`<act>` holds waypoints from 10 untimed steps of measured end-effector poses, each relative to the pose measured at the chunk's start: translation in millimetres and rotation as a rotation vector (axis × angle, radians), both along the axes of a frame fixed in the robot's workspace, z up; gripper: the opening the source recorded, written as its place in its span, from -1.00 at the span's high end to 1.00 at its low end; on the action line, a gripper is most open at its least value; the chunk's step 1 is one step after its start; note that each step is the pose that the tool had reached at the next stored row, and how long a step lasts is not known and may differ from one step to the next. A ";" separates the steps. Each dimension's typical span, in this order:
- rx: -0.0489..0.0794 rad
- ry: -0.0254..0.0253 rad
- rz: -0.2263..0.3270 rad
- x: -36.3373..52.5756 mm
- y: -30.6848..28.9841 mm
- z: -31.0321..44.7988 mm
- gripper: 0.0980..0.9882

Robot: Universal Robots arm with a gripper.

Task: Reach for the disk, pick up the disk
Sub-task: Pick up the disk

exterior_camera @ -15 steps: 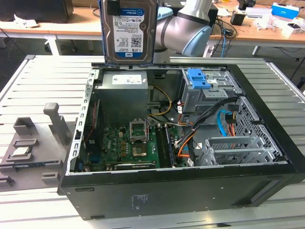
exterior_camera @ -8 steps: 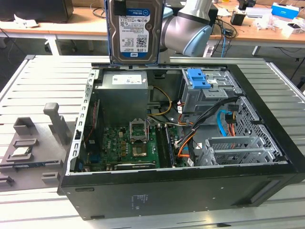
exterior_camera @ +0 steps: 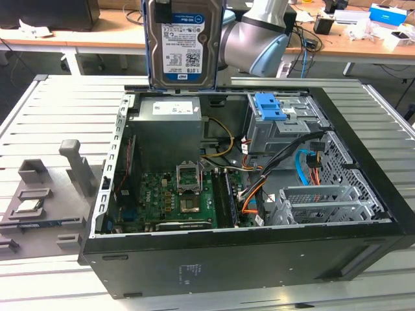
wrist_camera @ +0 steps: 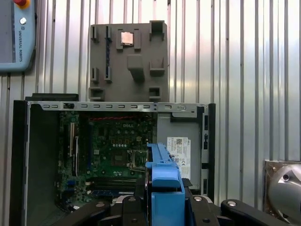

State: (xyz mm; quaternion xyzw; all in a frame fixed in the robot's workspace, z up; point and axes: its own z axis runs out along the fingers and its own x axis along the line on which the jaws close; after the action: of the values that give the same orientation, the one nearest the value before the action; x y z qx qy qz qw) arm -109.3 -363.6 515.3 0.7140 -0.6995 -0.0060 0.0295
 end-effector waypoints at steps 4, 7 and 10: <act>0.000 0.0001 0.000 0.0 -8.7 0.0 0.39; 0.000 0.0000 0.000 0.0 -12.2 0.0 0.39; 0.000 0.0000 0.000 0.0 -15.1 0.0 0.39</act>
State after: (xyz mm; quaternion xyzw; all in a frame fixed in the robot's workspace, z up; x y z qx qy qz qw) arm -109.3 -378.7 515.3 0.7140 -0.6995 -0.0060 0.0295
